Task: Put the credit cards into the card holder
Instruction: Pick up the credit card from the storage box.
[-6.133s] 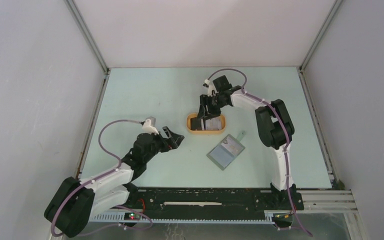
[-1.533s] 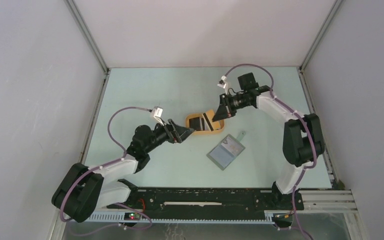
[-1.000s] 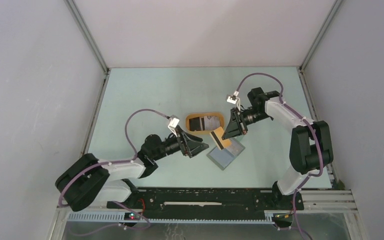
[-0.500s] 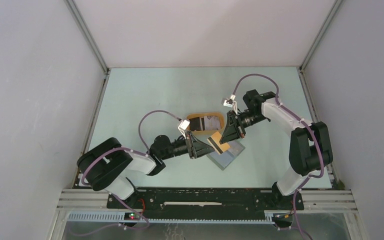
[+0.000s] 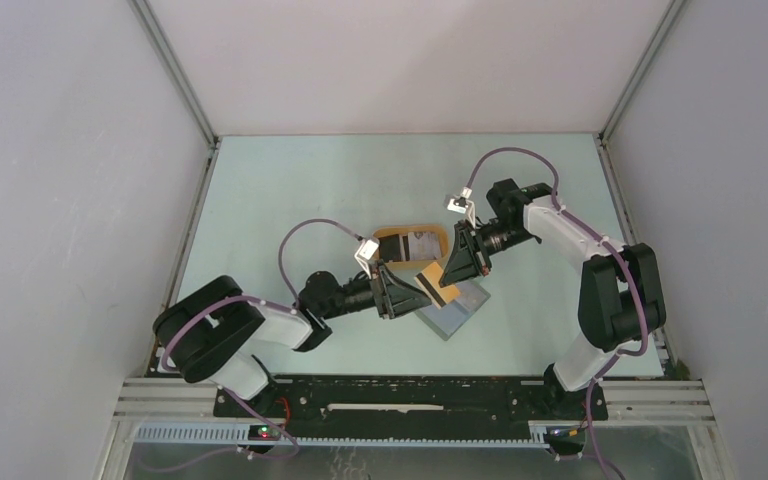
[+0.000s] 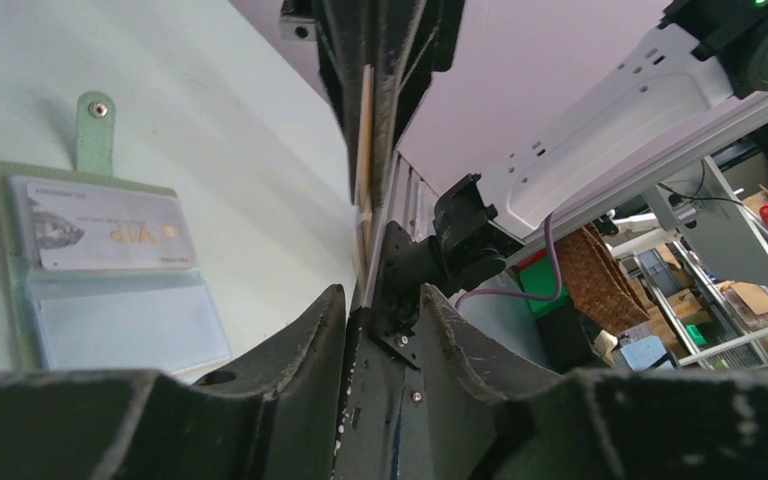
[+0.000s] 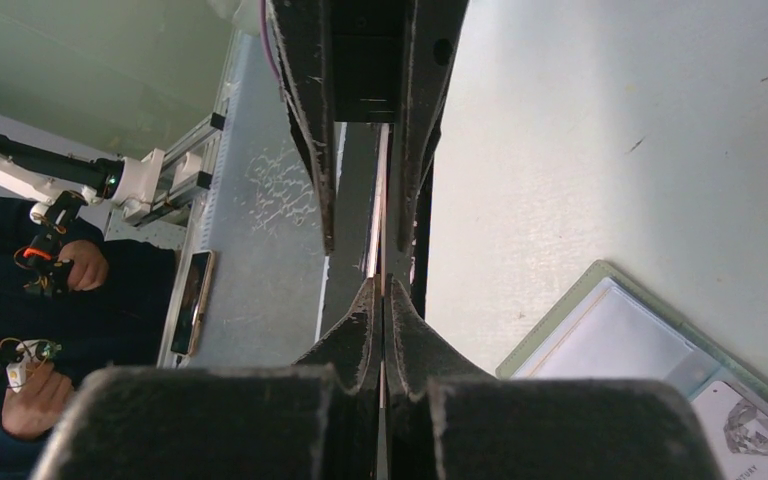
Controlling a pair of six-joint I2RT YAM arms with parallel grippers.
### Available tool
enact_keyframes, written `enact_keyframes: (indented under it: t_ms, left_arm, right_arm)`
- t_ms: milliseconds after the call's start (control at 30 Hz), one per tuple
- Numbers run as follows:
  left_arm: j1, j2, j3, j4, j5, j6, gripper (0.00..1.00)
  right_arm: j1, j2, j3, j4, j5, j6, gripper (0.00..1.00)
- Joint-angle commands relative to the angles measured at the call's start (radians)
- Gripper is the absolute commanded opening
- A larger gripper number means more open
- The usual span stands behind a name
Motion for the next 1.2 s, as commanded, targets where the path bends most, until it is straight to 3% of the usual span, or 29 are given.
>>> enact_keyframes:
  t_ms: [0, 167, 333, 400, 533, 600, 733, 800, 1167]
  left_arm:
    - [-0.006, -0.043, 0.046, 0.084, 0.01, 0.003, 0.39]
    - [-0.007, -0.047, 0.049, 0.075, -0.015, 0.007, 0.39]
    - [-0.007, -0.034, 0.061, 0.068, -0.031, 0.006, 0.32]
    - [-0.006, -0.033, 0.064, 0.068, -0.027, 0.006, 0.25]
    - [-0.006, -0.023, 0.074, 0.068, -0.007, 0.005, 0.01]
    - [-0.006, -0.017, 0.074, 0.066, 0.0, 0.003, 0.0]
    - [-0.006, -0.015, 0.066, 0.054, 0.011, 0.014, 0.0]
    - [-0.007, -0.017, 0.068, 0.032, 0.022, 0.022, 0.0]
    - [-0.027, 0.005, 0.121, -0.084, 0.061, 0.057, 0.0]
  right_arm:
    - [0.0, -0.019, 0.011, 0.013, -0.02, -0.005, 0.0]
    - [0.014, -0.017, 0.011, 0.01, -0.022, -0.009, 0.0]
    - [0.028, -0.015, 0.011, 0.006, -0.019, -0.013, 0.0]
    - [0.031, -0.015, 0.011, 0.004, -0.015, -0.016, 0.0]
    - [0.034, -0.016, 0.011, 0.004, -0.009, -0.02, 0.0]
    - [0.033, -0.019, 0.013, 0.002, -0.009, -0.02, 0.07]
    - [0.014, -0.037, 0.017, 0.012, -0.017, 0.006, 0.35]
    - [0.002, -0.041, 0.03, 0.0, -0.02, 0.008, 0.42]
    - [-0.003, -0.018, 0.112, -0.139, -0.028, -0.103, 0.41]
